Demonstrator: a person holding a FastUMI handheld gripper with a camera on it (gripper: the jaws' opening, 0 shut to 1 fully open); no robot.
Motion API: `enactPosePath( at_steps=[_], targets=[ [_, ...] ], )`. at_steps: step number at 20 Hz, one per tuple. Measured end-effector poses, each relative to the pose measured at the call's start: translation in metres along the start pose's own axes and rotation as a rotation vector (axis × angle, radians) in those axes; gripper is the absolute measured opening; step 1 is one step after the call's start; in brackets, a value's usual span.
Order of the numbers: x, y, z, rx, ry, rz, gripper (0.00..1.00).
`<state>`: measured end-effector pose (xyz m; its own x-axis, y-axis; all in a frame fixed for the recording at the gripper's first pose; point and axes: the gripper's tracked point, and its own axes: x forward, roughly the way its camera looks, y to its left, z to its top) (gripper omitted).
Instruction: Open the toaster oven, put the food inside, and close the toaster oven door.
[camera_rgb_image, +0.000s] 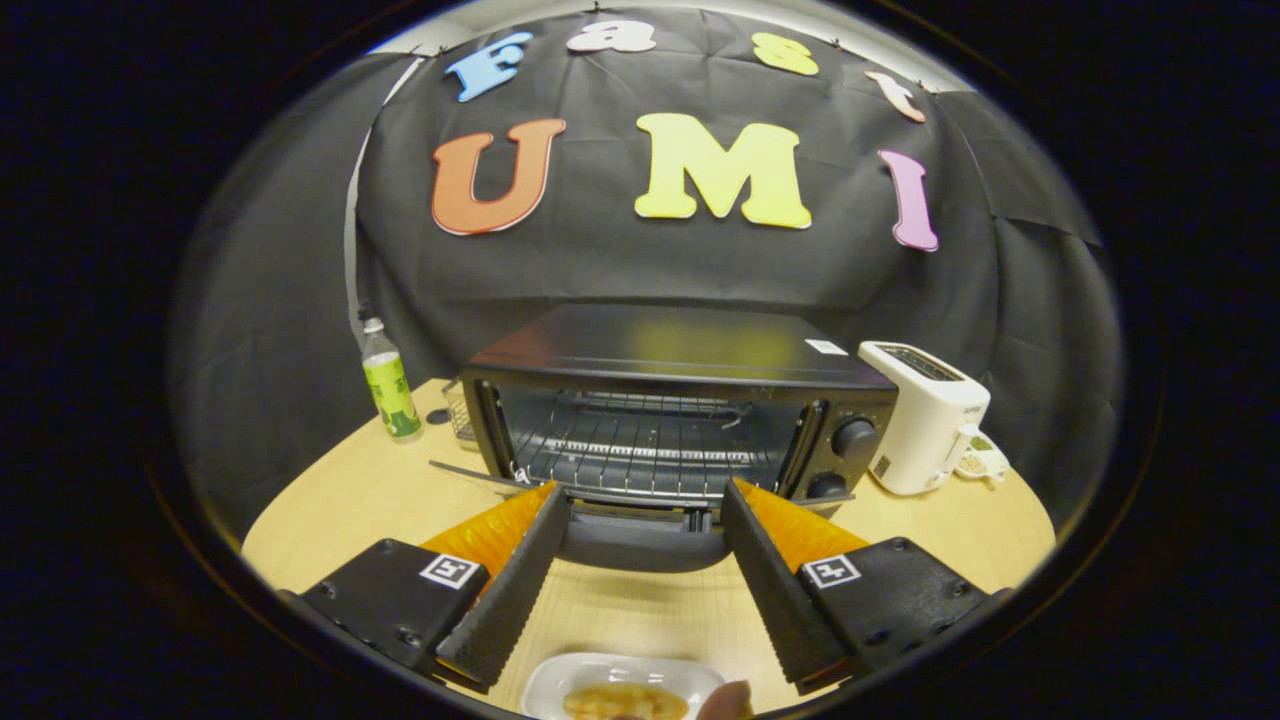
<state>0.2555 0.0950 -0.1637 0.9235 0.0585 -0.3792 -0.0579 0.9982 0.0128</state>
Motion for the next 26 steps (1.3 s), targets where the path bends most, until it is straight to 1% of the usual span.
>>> enactPosePath(
  at_steps=[4,8,14,18,22,26],
  targets=[
    [-0.006,-0.001,-0.018,-0.036,0.052,0.032,1.0],
    [-0.015,0.001,-0.047,0.005,0.138,0.054,1.0],
    [-0.019,0.004,-0.073,0.014,0.226,0.073,1.0],
    [-0.02,0.006,-0.094,0.063,0.307,0.09,1.0],
    [-0.02,0.003,-0.091,0.07,0.297,0.086,1.0],
    [-0.034,0.004,-0.076,0.057,0.238,0.091,1.0]
  ],
)
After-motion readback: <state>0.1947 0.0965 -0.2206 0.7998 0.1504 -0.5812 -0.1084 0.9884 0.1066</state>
